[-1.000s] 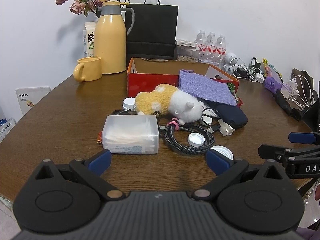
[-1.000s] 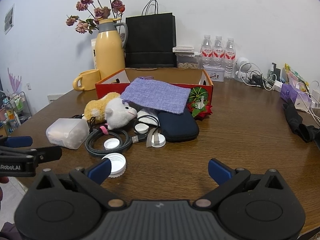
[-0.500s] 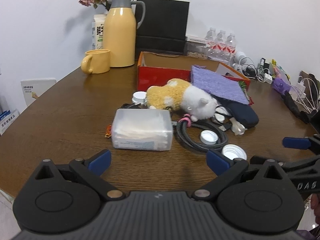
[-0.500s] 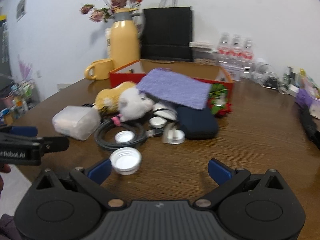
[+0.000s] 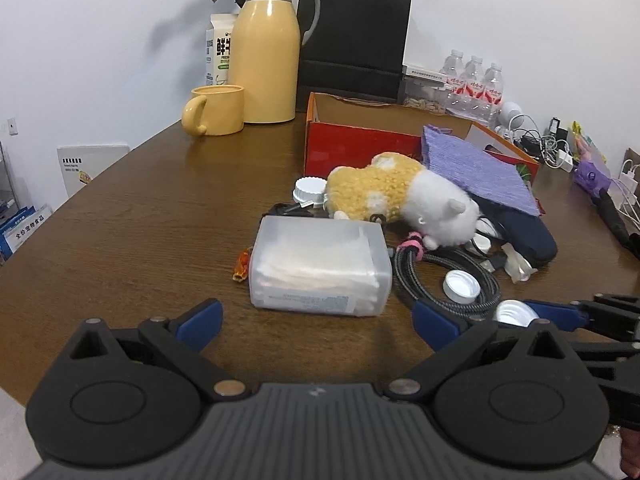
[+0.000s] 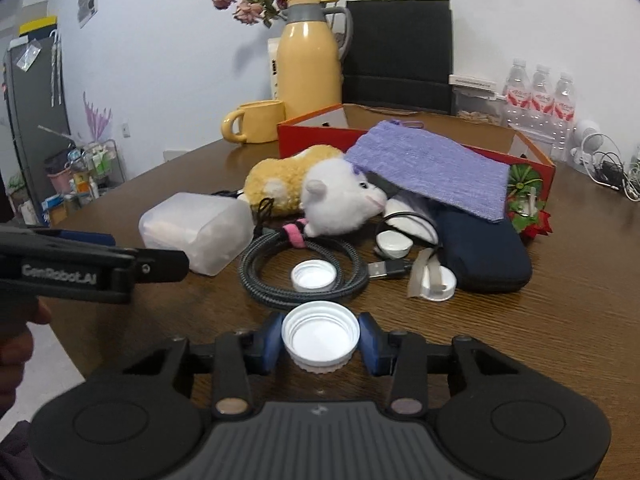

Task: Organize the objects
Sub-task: 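Grasp the white bottle cap with the right gripper while the left gripper grasps the clear plastic box, then carry the cap and clear box into the cardboard box and open both grippers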

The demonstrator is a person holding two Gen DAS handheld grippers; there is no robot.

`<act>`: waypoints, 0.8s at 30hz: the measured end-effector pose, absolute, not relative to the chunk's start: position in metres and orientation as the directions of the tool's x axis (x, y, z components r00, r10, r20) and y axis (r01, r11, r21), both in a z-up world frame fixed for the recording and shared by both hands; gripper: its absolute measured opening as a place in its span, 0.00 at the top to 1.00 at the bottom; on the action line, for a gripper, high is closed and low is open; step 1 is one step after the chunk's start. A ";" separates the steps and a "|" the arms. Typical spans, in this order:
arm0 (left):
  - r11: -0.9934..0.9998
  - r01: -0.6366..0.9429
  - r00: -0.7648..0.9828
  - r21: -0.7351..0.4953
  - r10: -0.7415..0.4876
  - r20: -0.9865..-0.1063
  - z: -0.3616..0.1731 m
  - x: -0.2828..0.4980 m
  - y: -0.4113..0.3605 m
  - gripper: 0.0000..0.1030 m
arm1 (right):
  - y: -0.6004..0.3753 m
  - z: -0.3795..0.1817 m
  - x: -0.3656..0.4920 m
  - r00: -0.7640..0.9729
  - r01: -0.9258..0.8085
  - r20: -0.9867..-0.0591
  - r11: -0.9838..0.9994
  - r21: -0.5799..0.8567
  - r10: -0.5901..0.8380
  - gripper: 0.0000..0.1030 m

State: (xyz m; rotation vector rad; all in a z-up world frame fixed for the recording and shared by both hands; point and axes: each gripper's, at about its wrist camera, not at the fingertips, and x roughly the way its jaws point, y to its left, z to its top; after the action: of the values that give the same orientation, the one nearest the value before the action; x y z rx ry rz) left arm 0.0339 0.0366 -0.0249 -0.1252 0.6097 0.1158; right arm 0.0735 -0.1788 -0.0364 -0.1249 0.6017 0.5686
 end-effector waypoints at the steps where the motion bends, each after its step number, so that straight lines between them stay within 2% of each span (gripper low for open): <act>1: 0.985 -0.150 0.815 -0.081 0.077 -0.575 -0.025 0.037 0.037 0.00 | -0.181 -0.035 0.074 0.682 -0.534 -0.563 0.844 0.054 0.467 0.62; 8: 0.984 -0.173 0.831 -0.048 0.119 -0.543 -0.022 0.059 0.034 0.00 | -0.191 -0.031 0.080 0.710 -0.498 -0.549 0.866 0.052 0.442 0.62; 14: 0.984 -0.175 0.826 -0.037 0.126 -0.550 -0.026 0.079 0.032 0.00 | -0.197 -0.028 0.081 0.722 -0.487 -0.536 0.872 0.055 0.437 0.62; 15: 0.985 -0.171 0.824 -0.038 0.122 -0.554 -0.026 0.080 0.031 0.02 | -0.198 -0.028 0.081 0.724 -0.484 -0.534 0.873 0.055 0.436 0.62; 16: 0.986 -0.162 0.822 -0.039 0.113 -0.558 -0.027 0.081 0.030 0.11 | -0.199 -0.027 0.082 0.726 -0.482 -0.533 0.874 0.056 0.434 0.62; 18: 0.986 -0.164 0.816 -0.035 0.115 -0.566 -0.029 0.082 0.028 0.20 | -0.201 -0.027 0.082 0.730 -0.478 -0.529 0.877 0.058 0.433 0.62; 24: 0.989 -0.145 0.833 -0.038 0.101 -0.544 -0.029 0.077 0.025 0.20 | -0.206 -0.023 0.081 0.744 -0.465 -0.513 0.883 0.063 0.428 0.62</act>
State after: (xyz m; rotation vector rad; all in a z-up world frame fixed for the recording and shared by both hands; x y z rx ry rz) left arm 0.0766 0.0247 -0.0288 -0.0789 0.5720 0.1304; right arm 0.0807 -0.2064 -0.0234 -0.0704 0.5446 0.4896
